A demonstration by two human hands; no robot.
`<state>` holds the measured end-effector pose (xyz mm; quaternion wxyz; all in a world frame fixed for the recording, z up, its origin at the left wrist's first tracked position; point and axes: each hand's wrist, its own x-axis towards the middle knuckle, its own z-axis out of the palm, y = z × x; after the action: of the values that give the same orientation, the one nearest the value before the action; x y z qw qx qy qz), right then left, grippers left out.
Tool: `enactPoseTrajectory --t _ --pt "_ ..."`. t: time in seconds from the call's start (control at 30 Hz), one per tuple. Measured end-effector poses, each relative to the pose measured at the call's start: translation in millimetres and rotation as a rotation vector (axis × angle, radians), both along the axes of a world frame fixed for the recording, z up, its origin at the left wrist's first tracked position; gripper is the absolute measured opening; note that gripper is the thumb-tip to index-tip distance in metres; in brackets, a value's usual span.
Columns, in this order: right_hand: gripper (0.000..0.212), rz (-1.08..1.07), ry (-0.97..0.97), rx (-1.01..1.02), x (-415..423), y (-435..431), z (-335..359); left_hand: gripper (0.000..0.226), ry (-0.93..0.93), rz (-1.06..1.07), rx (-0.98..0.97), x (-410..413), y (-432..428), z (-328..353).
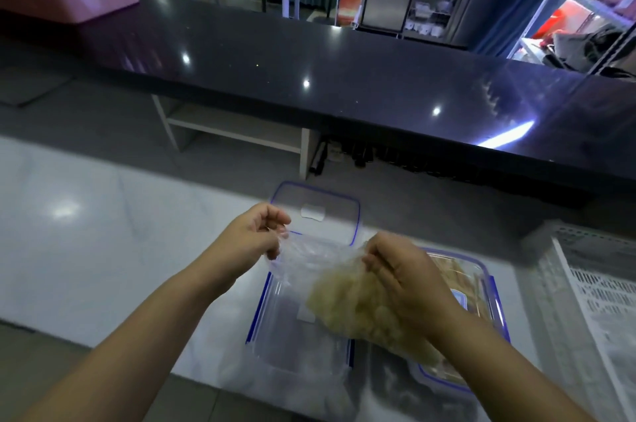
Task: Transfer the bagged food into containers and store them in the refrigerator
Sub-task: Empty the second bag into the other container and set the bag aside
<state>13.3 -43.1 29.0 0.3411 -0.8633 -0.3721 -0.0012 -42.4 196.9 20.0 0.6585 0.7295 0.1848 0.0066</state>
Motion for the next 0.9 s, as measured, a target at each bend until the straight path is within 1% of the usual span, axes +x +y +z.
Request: enactPoseTrajectory --t 0.1,0.2,0.27,0.37,0.5,0.6,0.67,0.77,0.83,0.9 --pt "0.018 0.028 -0.006 -0.047 -2.3 6.7 -3.2 0.036 0.026 -0.082 0.031 -2.4 5.8 1.2" --pt "0.024 -0.002 0.031 -0.072 -1.6 9.9 -4.6 0.034 0.049 -0.185 0.059 -2.3 14.8 -0.1" --pt "0.022 -0.016 0.034 -0.089 -2.1 12.5 -2.6 0.033 0.056 -0.247 0.094 -0.7 19.7 -3.3" --pt "0.011 -0.04 0.001 -0.133 -7.4 22.8 4.5 0.034 0.068 -0.361 0.188 1.9 23.9 -8.8" --pt "0.017 -0.033 -0.095 -0.286 -13.5 42.5 9.0 0.031 0.066 -0.509 0.255 4.7 21.2 -15.2" --pt "0.013 -0.047 -0.132 -0.312 -16.6 56.3 7.5 0.032 0.049 -0.53 0.299 5.8 19.6 -21.3" --pt "0.012 -0.091 -0.113 -0.298 -19.7 64.2 4.8 0.033 0.044 -0.504 0.319 4.6 20.3 -25.3" --pt "0.012 -0.167 -0.068 -0.303 -23.4 72.3 1.0 0.028 0.033 -0.458 0.298 0.9 21.7 -28.0" --pt "0.011 -0.196 -0.061 -0.306 -25.8 76.9 -2.0 0.025 0.018 -0.472 0.283 -1.7 19.9 -27.4" --pt "0.01 -0.21 -0.06 -0.301 -29.1 80.8 -4.6 0.028 0.011 -0.506 0.254 -3.9 13.6 -26.5"
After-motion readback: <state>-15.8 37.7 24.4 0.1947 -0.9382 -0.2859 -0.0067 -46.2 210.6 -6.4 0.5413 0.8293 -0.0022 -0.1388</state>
